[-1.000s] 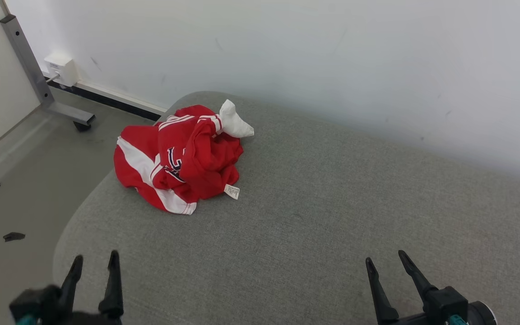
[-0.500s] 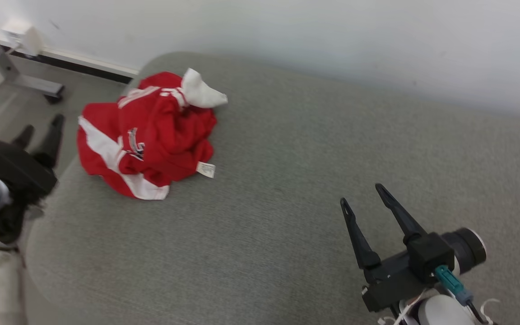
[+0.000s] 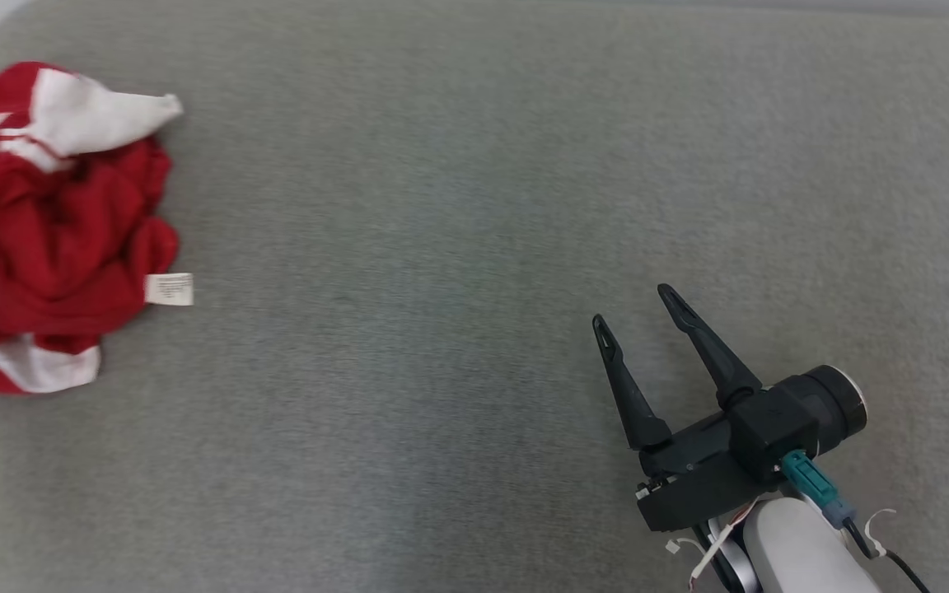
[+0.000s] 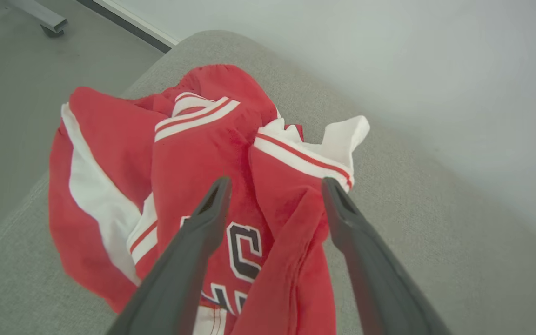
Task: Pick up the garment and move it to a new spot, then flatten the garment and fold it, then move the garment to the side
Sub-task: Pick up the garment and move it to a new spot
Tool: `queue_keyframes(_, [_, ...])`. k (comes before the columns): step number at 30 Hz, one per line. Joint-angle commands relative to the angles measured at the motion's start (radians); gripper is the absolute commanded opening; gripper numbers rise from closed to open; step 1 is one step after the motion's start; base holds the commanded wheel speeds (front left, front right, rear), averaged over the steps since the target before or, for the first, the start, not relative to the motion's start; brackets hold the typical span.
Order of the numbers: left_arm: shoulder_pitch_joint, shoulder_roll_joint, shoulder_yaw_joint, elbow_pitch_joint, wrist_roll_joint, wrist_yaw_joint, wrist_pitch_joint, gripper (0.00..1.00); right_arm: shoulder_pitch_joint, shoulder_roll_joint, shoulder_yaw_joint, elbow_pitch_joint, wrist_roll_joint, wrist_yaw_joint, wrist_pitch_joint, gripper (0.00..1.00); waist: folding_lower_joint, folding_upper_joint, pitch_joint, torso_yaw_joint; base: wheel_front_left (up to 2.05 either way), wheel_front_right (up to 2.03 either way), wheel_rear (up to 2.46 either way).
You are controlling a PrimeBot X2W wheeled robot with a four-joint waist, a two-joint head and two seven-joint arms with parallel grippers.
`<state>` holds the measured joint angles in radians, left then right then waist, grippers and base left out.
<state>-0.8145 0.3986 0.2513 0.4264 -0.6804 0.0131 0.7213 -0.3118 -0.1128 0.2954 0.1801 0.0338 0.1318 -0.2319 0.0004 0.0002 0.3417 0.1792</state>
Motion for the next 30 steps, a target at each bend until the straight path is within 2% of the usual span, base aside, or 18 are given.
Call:
queue_keyframes(1, [0.019,0.016,-0.003,-0.009,0.014,0.007,0.01,1.0,-0.015,0.005,0.001,0.003,0.0,-0.002,-0.009,1.0,-0.0004,-0.0002,0.125,-0.134,0.0,0.0,0.0])
queue_keyframes(5, [0.067,0.08,-0.041,-0.028,0.102,0.037,0.022,1.0,-0.021,0.01,0.009,0.018,0.006,-0.002,-0.017,1.0,-0.0004,-0.0002,0.12,-0.152,0.0,0.0,0.0])
queue_keyframes(10, [0.125,0.104,-0.069,-0.022,0.15,0.062,0.044,1.0,-0.012,0.016,0.011,0.036,0.013,-0.002,-0.023,1.0,-0.0004,-0.0002,0.091,-0.161,0.0,0.0,0.0])
queue_keyframes(11, [0.133,0.109,-0.07,-0.017,0.155,0.067,0.05,0.97,-0.007,0.017,0.011,0.04,0.015,-0.002,-0.024,1.0,-0.0004,-0.0002,0.083,-0.161,0.0,0.0,0.0])
queue_keyframes(12, [0.142,0.112,-0.076,-0.012,0.161,0.069,0.057,0.43,-0.004,0.018,0.012,0.044,0.016,-0.002,-0.025,1.0,-0.0004,-0.0002,0.072,-0.162,0.0,0.0,0.0])
queue_keyframes(13, [0.15,0.119,-0.08,-0.012,0.17,0.073,0.058,0.0,-0.001,0.019,0.012,0.047,0.018,-0.002,-0.026,1.0,-0.0004,-0.0002,0.062,-0.162,0.0,0.0,0.0])
queue_keyframes(17, [0.177,0.123,-0.085,-0.026,0.175,0.08,0.063,0.0,0.015,0.023,0.009,0.061,0.026,-0.002,-0.029,1.0,-0.0004,-0.0002,0.008,-0.157,0.0,0.0,0.0])
queue_keyframes(22, [0.157,0.126,-0.088,-0.077,0.154,0.041,0.021,0.0,0.06,0.031,-0.007,0.086,0.038,-0.002,-0.032,1.0,-0.0004,-0.0002,-0.106,-0.138,0.0,0.0,0.0])
queue_keyframes(27, [0.113,0.127,-0.117,-0.117,0.162,0.015,0.023,0.0,0.096,0.038,-0.015,0.095,0.049,-0.002,-0.033,1.0,-0.0004,-0.0002,-0.186,-0.131,0.0,0.0,0.0])
queue_keyframes(30, [0.062,0.109,-0.143,-0.143,0.148,-0.009,0.022,0.0,0.122,0.045,-0.022,0.101,0.059,-0.002,-0.033,1.0,-0.0004,-0.0002,-0.241,-0.131,0.0,0.0,0.0])
